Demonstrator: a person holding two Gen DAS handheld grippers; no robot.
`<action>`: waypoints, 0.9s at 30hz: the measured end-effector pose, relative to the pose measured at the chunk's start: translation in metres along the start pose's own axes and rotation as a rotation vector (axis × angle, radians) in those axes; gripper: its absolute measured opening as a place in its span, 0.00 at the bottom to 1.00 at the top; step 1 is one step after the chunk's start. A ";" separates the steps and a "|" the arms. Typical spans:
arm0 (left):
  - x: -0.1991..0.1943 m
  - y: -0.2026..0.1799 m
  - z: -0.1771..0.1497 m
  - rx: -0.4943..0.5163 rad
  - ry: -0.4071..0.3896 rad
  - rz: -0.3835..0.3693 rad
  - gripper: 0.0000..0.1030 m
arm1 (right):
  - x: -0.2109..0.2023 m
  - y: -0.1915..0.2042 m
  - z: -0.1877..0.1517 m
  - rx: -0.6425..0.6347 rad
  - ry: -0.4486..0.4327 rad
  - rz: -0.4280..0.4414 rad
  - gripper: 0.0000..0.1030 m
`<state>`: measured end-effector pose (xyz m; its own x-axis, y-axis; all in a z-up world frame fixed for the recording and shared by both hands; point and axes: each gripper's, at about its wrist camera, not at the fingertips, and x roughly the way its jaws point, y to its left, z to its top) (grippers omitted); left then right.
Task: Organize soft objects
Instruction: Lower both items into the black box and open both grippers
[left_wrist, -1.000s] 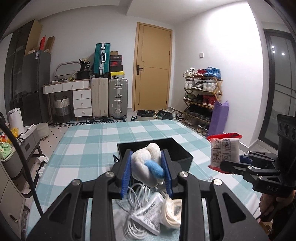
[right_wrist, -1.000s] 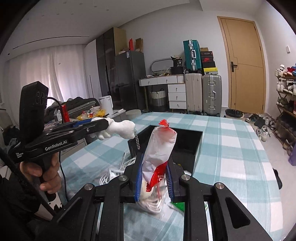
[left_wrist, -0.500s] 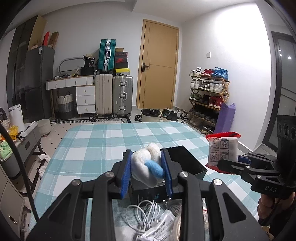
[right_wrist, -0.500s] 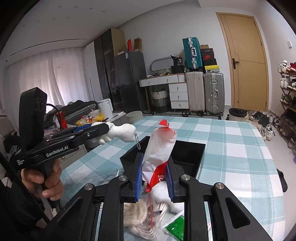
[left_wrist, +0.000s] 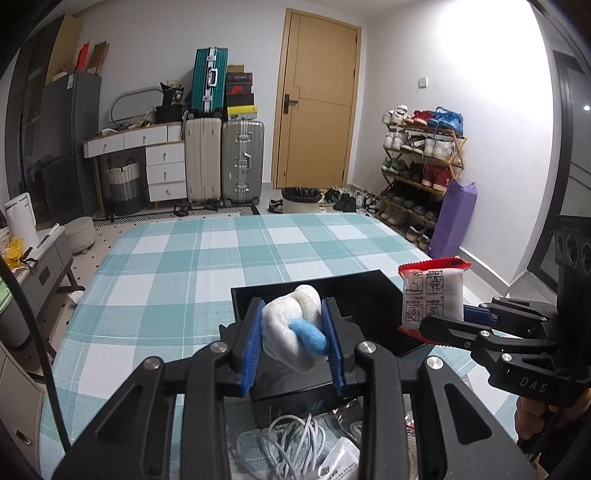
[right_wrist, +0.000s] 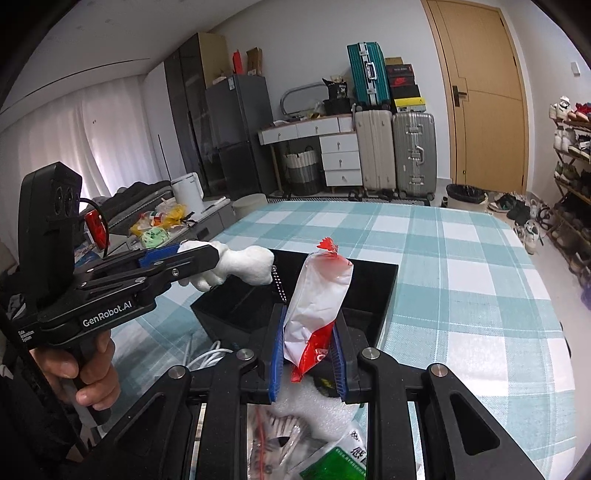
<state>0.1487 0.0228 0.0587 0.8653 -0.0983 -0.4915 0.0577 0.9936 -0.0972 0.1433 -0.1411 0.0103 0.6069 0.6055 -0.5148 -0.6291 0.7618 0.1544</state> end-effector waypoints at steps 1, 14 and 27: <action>0.003 0.000 0.000 0.001 0.008 0.001 0.29 | 0.003 0.000 0.000 -0.005 0.006 -0.003 0.21; 0.030 -0.002 -0.003 0.025 0.094 0.014 0.29 | 0.036 -0.004 0.006 -0.036 0.068 -0.018 0.21; 0.041 0.004 -0.005 0.008 0.148 -0.008 0.40 | 0.048 -0.010 0.007 -0.053 0.081 -0.056 0.31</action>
<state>0.1815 0.0222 0.0343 0.7817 -0.1128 -0.6134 0.0690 0.9931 -0.0947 0.1826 -0.1182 -0.0097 0.6020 0.5404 -0.5878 -0.6215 0.7793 0.0800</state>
